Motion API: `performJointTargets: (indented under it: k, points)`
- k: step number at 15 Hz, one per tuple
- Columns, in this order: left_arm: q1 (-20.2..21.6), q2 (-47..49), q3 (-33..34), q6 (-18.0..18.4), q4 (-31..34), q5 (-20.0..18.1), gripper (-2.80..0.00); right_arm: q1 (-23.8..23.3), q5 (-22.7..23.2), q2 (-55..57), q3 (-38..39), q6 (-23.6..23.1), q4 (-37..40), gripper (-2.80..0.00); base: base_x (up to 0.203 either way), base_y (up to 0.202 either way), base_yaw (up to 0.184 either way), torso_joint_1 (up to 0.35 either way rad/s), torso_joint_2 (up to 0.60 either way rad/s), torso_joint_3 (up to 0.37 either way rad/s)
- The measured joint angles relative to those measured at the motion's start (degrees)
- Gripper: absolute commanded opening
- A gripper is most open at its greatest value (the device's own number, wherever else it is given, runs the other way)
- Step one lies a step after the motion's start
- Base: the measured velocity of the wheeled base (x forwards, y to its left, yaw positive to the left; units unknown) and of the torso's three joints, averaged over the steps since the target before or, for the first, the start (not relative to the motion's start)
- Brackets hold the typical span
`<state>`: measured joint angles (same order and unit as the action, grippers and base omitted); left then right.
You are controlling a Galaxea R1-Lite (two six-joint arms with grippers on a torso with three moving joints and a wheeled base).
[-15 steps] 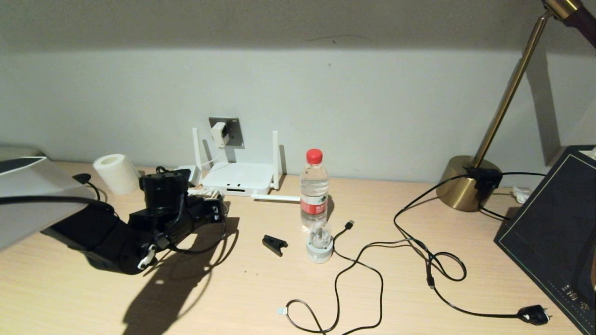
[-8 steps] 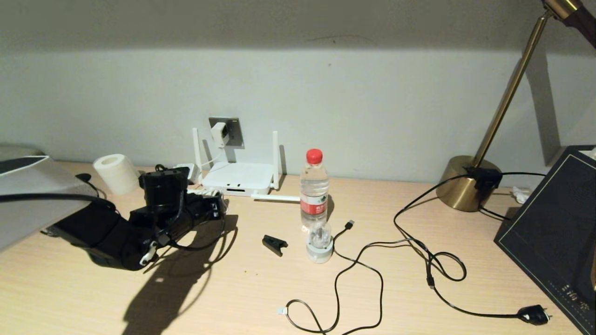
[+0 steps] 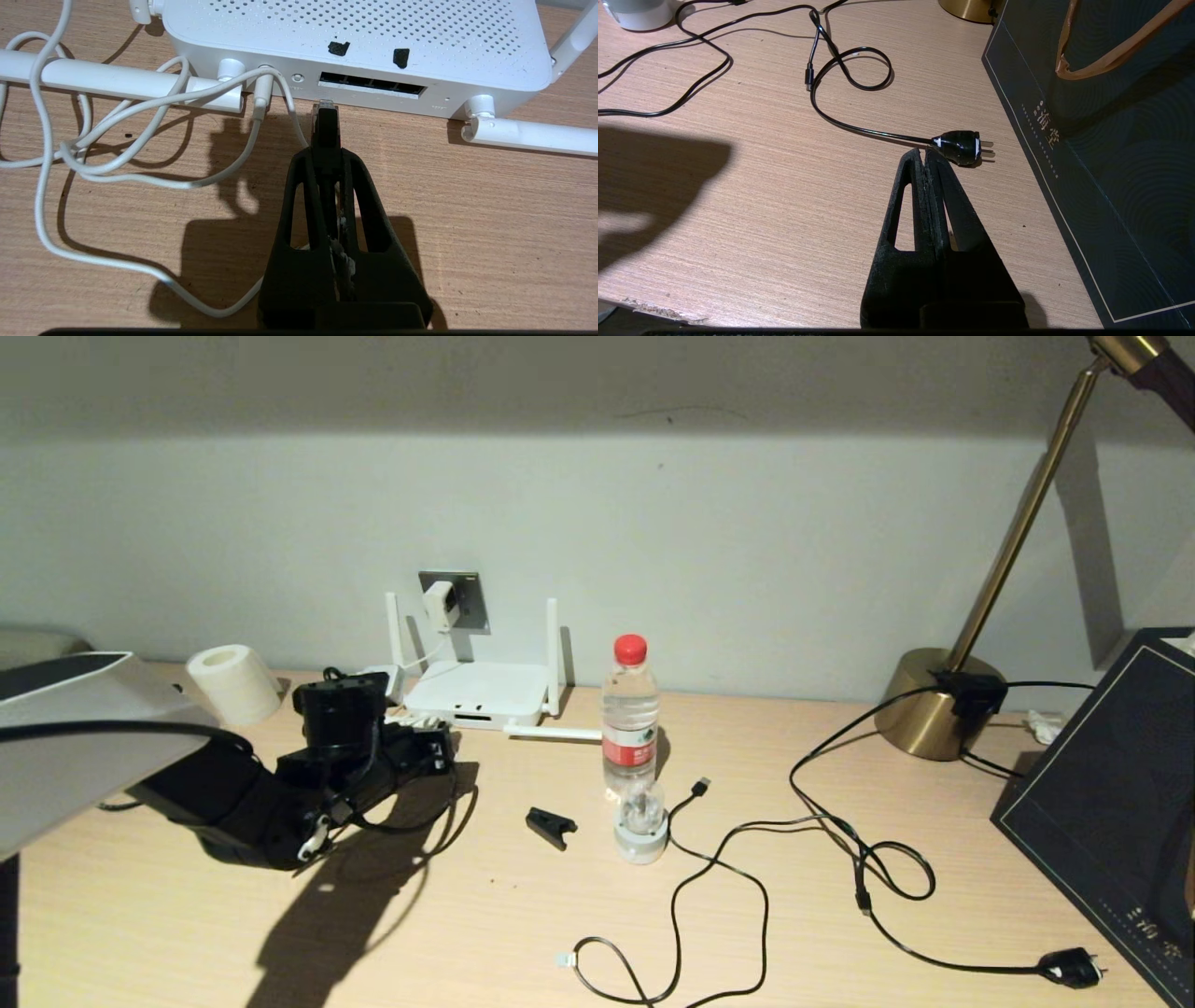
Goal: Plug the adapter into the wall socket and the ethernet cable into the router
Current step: Align cable and router interface
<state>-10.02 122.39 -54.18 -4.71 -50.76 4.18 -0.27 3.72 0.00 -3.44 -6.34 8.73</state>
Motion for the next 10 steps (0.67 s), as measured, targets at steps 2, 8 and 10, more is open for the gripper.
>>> performJointTargets:
  k: [2, 8, 10]
  points:
    - [0.0, 0.75, -0.84, 0.0, 0.0, -0.01, -2.8, 0.0, 0.04, 0.0, 0.0, -0.05, 0.0, -2.8, 0.0, 0.0, 0.0, 0.0, 0.0, 0.0]
    - [0.0, 1.94, -1.76, 0.0, 0.07, 0.0, -2.8, 0.0, -0.01, 0.0, 0.0, -0.04, 0.01, -2.8, 0.0, 0.0, 0.0, 0.0, 0.0, 0.0]
    - [0.0, 2.03, -2.22, 0.01, 0.35, 0.0, -2.8, 0.0, 0.0, 0.0, 0.0, -0.05, 0.02, -2.8, 0.0, 0.0, 0.0, 0.0, 0.0, 0.0]
